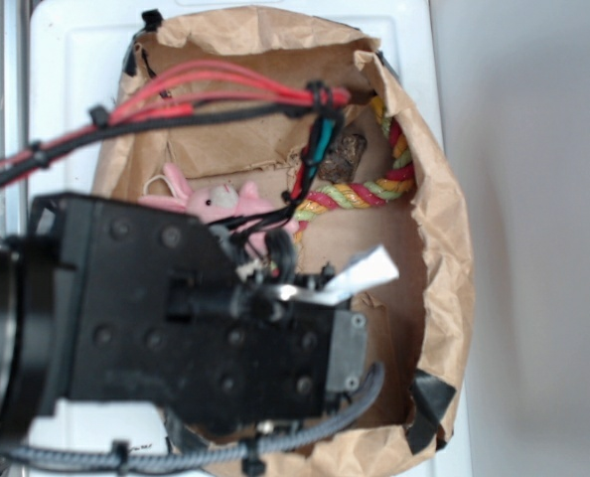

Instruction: Grab the green sponge.

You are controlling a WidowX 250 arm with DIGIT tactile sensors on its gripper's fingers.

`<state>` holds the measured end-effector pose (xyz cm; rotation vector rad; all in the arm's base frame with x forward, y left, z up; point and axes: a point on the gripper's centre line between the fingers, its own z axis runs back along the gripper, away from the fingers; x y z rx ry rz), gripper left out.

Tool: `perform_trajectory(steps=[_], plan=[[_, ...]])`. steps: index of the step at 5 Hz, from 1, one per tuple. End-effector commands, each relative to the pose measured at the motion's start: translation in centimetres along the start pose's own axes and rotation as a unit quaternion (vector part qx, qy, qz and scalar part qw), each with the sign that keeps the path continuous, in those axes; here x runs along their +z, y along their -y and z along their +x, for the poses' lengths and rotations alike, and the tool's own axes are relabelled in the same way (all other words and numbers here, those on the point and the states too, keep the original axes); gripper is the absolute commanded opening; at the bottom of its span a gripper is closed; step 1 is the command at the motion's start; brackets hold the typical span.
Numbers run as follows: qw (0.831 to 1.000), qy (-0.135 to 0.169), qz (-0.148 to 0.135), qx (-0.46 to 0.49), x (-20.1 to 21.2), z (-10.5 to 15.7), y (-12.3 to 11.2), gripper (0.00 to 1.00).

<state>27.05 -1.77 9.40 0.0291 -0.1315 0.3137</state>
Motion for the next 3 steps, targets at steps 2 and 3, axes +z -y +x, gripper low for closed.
perform_trajectory(steps=[2, 3], plan=[[0.996, 0.038, -0.044, -0.062, 4.2, 6.9, -1.3, 0.0], [0.993, 0.018, -0.069, -0.095, 5.6, 6.6, -0.7, 0.0]])
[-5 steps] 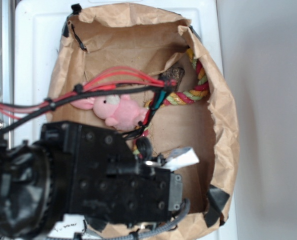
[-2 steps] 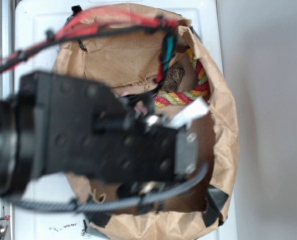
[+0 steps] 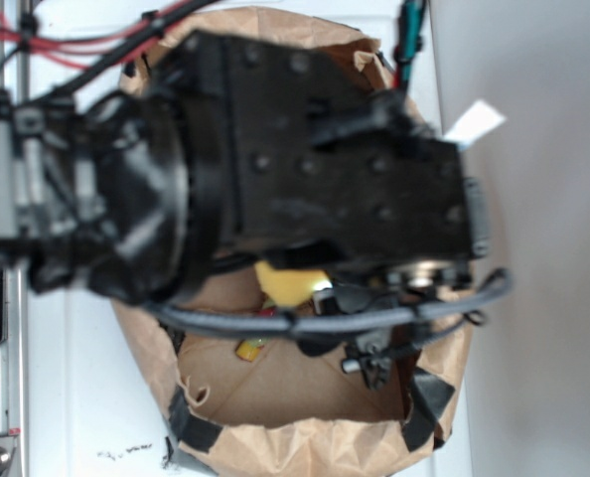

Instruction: Grab the green sponge.

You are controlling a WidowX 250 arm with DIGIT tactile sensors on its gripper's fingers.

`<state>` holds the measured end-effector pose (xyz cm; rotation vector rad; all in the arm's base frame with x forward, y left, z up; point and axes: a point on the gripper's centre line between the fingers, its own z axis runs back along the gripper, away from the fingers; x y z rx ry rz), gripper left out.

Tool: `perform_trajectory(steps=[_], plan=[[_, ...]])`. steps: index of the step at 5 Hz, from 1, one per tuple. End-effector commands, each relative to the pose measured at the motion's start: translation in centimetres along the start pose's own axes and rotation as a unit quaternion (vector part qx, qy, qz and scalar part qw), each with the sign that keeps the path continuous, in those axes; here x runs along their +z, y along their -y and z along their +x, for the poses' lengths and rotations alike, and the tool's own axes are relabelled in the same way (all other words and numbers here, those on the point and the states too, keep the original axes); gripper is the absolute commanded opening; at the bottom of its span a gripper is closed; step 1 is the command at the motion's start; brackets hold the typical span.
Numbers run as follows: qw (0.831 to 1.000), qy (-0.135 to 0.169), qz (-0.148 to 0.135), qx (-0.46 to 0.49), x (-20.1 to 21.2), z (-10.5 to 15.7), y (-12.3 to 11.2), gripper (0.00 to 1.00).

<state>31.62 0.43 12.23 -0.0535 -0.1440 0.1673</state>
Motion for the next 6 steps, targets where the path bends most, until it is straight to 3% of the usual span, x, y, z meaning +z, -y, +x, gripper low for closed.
perform_trajectory(steps=[1, 3, 4, 6], plan=[[0.998, 0.02, -0.026, -0.046, 4.5, 0.8, 0.9, 0.0], [0.998, 0.024, -0.009, -0.053, 5.1, 0.3, 1.6, 0.0], [0.999, 0.027, 0.01, -0.034, 6.6, -1.1, 0.6, 0.0], [0.999, 0.037, 0.01, -0.028, 7.2, -2.2, 0.5, 0.0]])
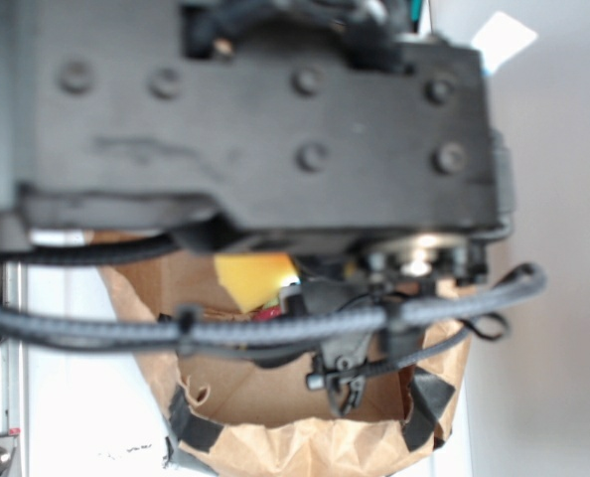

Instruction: Grab the green sponge.

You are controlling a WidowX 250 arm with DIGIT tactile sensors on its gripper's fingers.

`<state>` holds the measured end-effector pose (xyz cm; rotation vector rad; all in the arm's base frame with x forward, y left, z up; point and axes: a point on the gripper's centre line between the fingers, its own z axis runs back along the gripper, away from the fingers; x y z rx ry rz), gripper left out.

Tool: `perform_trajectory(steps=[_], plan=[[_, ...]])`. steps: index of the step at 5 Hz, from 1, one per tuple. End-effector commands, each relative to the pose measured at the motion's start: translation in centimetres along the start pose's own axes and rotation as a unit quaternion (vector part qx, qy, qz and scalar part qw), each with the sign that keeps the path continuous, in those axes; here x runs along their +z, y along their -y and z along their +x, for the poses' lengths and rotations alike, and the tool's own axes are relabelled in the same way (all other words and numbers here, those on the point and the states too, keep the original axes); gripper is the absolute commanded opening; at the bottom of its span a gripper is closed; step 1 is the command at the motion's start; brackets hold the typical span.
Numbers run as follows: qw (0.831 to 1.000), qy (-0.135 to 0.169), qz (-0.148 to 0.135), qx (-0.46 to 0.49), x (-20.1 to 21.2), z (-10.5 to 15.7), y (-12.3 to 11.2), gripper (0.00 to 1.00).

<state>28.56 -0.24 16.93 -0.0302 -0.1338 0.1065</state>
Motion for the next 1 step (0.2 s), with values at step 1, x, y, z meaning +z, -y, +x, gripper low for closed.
perform_trajectory(steps=[1], plan=[[0.999, 0.028, 0.02, 0.006, 1.47, 0.43, 0.26, 0.0]])
